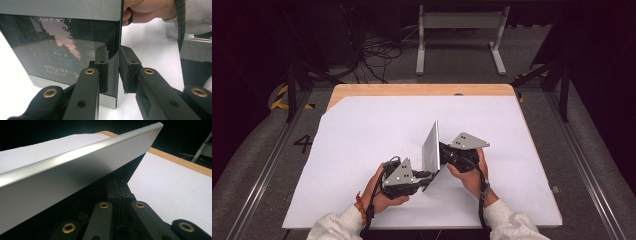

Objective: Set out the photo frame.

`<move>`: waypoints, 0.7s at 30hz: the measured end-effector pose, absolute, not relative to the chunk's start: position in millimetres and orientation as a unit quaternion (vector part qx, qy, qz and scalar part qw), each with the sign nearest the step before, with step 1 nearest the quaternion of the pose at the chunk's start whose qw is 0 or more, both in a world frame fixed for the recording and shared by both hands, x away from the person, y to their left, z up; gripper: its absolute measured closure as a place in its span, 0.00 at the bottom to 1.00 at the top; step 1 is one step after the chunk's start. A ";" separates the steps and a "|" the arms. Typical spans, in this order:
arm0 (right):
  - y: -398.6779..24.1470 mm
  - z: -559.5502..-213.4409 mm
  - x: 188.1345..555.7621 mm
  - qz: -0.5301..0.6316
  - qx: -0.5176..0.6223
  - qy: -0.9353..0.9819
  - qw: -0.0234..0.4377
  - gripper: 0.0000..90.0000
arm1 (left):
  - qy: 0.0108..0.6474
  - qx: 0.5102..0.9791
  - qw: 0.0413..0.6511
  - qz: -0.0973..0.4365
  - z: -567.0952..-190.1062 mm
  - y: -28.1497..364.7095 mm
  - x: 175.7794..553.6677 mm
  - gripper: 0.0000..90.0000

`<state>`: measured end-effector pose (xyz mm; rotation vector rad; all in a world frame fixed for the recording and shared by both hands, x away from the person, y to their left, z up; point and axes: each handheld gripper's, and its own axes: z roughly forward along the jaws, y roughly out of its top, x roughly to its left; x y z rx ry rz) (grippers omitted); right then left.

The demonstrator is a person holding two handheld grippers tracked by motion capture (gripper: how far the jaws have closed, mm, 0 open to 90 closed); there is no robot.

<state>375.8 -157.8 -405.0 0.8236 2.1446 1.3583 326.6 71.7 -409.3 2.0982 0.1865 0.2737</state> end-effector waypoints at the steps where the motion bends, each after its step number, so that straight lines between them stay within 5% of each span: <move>1: -157.8 -405.0 375.6 0.495 0.300 0.781 0.234 1.00 | 0.077 0.863 0.487 0.112 -409.3 71.7 326.7 0.86; 21: -176.4 -394.8 345.7 0.481 0.269 0.801 0.235 0.95 | 0.090 0.871 0.464 0.134 -408.6 100.1 330.6 0.95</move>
